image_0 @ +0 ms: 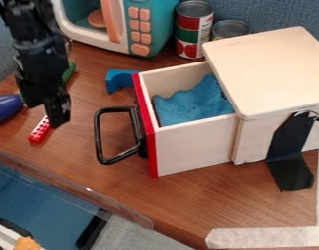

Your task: Close the drawer

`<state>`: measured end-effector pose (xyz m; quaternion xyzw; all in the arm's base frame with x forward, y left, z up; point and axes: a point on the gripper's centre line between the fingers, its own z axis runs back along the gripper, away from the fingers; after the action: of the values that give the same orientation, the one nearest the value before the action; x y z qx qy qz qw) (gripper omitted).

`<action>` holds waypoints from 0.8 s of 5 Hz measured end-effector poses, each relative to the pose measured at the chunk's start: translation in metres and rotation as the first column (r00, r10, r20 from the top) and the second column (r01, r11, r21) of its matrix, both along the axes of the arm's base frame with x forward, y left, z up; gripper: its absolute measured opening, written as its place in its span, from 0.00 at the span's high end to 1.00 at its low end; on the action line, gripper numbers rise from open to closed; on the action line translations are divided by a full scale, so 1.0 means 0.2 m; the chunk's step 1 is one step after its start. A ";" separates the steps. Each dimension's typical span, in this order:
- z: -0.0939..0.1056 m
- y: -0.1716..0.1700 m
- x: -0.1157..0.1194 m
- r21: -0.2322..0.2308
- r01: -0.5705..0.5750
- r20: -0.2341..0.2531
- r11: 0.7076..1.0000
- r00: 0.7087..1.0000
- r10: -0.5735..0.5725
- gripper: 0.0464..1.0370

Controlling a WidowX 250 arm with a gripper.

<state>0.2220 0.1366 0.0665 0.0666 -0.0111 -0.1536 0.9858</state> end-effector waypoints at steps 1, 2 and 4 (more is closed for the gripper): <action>-0.03 -0.03 -0.03 0.028 0.076 0.021 0.997 0.997 -0.077 0.04; -0.05 -0.02 -0.05 -0.004 0.141 0.039 0.990 0.989 -0.141 0.04; -0.12 -0.03 -0.07 -0.061 0.367 -0.049 0.928 0.928 -0.370 0.04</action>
<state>0.2084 0.1304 0.0427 0.0334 0.0022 -0.3375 0.9407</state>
